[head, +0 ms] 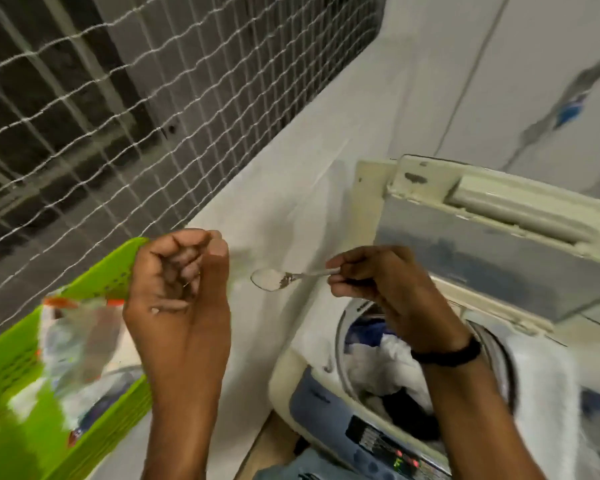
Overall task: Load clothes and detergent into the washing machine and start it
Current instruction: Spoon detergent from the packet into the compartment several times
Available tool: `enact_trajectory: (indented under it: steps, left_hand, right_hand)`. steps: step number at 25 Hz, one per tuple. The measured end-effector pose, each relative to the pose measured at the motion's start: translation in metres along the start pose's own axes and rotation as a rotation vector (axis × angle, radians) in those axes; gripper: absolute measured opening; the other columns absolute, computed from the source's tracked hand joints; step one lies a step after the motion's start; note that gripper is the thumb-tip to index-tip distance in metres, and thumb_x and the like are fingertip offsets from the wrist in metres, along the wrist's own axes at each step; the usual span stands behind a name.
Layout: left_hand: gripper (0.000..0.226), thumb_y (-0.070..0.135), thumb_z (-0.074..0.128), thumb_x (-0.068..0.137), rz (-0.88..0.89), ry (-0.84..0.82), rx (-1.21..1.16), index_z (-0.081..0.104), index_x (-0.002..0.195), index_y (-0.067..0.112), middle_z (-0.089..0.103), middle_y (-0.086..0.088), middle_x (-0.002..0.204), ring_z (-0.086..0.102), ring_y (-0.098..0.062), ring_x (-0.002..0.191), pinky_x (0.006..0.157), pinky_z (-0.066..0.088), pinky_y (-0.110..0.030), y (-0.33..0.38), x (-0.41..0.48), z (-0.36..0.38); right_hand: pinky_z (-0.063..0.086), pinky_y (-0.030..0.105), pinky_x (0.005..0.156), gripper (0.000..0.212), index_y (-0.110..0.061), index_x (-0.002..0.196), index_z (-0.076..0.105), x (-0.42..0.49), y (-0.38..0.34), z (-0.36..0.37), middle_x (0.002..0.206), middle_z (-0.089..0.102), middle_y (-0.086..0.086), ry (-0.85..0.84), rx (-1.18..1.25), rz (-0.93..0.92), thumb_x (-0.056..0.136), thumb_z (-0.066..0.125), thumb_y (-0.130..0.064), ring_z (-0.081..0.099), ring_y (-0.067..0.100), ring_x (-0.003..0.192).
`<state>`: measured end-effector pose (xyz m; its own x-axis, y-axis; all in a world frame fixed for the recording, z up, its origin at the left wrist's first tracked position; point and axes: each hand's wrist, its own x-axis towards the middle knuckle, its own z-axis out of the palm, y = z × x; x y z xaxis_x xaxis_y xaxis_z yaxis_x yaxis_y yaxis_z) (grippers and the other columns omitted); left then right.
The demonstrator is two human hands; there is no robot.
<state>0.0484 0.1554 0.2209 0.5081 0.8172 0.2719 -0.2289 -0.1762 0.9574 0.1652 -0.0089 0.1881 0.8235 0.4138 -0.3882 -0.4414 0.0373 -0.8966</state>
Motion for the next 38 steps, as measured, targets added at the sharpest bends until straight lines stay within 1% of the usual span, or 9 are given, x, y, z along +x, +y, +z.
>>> enact_trajectory:
  steps: [4, 10, 15, 18, 21, 24, 28, 32, 38]
  left_hand:
    - [0.018, 0.012, 0.07, 0.09, -0.112, -0.176, 0.037, 0.064, 0.089, 0.028, 0.067, -0.002, 0.087, 0.061, -0.014, 0.081, 0.078, 0.052, -0.03, -0.028, -0.012, 0.051]
    - [0.012, 0.016, 0.07, 0.088, -0.333, -0.475, 0.155, 0.065, 0.098, 0.021, 0.073, -0.003, 0.096, 0.069, -0.019, 0.089, 0.079, 0.055, -0.033, -0.1, -0.054, 0.134]
    - [0.001, 0.013, 0.065, 0.089, -0.867, -0.61, 0.201, 0.066, 0.089, 0.014, 0.069, -0.009, 0.08, 0.062, -0.018, 0.066, 0.057, 0.05, -0.026, -0.19, -0.097, 0.207]
    - [0.025, 0.018, 0.055, 0.095, -1.235, -0.665, 0.135, 0.052, 0.07, 0.018, 0.05, -0.003, 0.071, 0.046, -0.016, 0.063, 0.062, 0.042, -0.027, -0.228, -0.119, 0.232]
    - [0.024, 0.033, 0.058, 0.096, -1.496, -0.55, 0.076, 0.059, 0.098, 0.009, 0.06, -0.012, 0.094, 0.06, -0.024, 0.085, 0.078, 0.052, -0.034, -0.257, -0.133, 0.242]
    - [0.05, 0.046, 0.059, 0.092, -1.622, -0.444, 0.009, 0.05, 0.118, 0.004, 0.055, -0.022, 0.123, 0.058, -0.034, 0.117, 0.096, 0.052, -0.042, -0.277, -0.14, 0.246]
    - [0.079, 0.061, 0.052, 0.09, -1.716, -0.38, -0.106, 0.039, 0.138, 0.0, 0.046, -0.028, 0.138, 0.052, -0.041, 0.123, 0.097, 0.047, -0.05, -0.284, -0.145, 0.247]
    - [0.093, 0.071, 0.049, 0.085, -1.764, -0.358, -0.22, 0.037, 0.14, -0.003, 0.044, -0.031, 0.14, 0.049, -0.046, 0.126, 0.104, 0.044, -0.054, -0.291, -0.148, 0.248]
    - [0.097, 0.079, 0.042, 0.082, -1.784, -0.383, -0.281, 0.046, 0.128, -0.006, 0.049, -0.033, 0.135, 0.05, -0.046, 0.125, 0.109, 0.039, -0.054, -0.296, -0.152, 0.248]
  right_hand:
    - [0.062, 0.032, 0.073, 0.026, 0.01, 0.086, 0.072, -0.007, 0.016, -0.066, 0.078, 0.069, 0.028, 0.189, 0.079, -0.011, 0.084, 0.046, 0.014, 0.07, 0.034, 0.073]
    - [0.06, 0.032, 0.072, 0.026, 0.01, 0.085, 0.071, -0.013, 0.051, -0.158, 0.07, 0.069, 0.019, 0.527, 0.195, 0.027, 0.085, 0.046, 0.017, 0.07, 0.03, 0.069]
    - [0.059, 0.025, 0.061, 0.023, 0.003, 0.081, 0.073, -0.01, 0.094, -0.224, 0.079, 0.072, 0.022, 0.86, 0.132, 0.029, 0.084, 0.053, 0.014, 0.071, 0.022, 0.063]
    - [0.06, 0.041, 0.082, 0.02, -0.011, 0.081, 0.078, 0.001, 0.133, -0.252, 0.079, 0.076, 0.01, 0.991, -0.089, 0.041, 0.08, 0.061, -0.001, 0.072, 0.025, 0.076]
    - [0.056, 0.03, 0.091, 0.021, -0.011, 0.087, 0.079, 0.011, 0.154, -0.25, 0.087, 0.077, 0.005, 1.084, -0.257, 0.047, 0.085, 0.06, -0.002, 0.069, 0.017, 0.08]
    - [0.042, -0.004, 0.073, 0.021, -0.003, 0.098, 0.076, 0.022, 0.169, -0.239, 0.092, 0.074, 0.007, 1.089, -0.303, -0.002, 0.088, 0.058, 0.004, 0.064, 0.014, 0.08]
    - [0.049, 0.024, 0.096, 0.028, -0.013, 0.105, 0.075, 0.036, 0.199, -0.228, 0.104, 0.075, 0.004, 0.999, -0.423, -0.012, 0.088, 0.057, 0.001, 0.068, 0.019, 0.099]
    - [0.046, 0.038, 0.105, 0.035, -0.009, 0.115, 0.07, 0.031, 0.209, -0.221, 0.117, 0.07, 0.008, 0.96, -0.567, -0.121, 0.087, 0.055, 0.005, 0.063, 0.022, 0.111]
    - [0.041, 0.03, 0.102, 0.038, -0.006, 0.116, 0.07, 0.028, 0.211, -0.224, 0.116, 0.07, 0.01, 0.971, -0.744, -0.248, 0.084, 0.058, 0.011, 0.06, 0.017, 0.109]
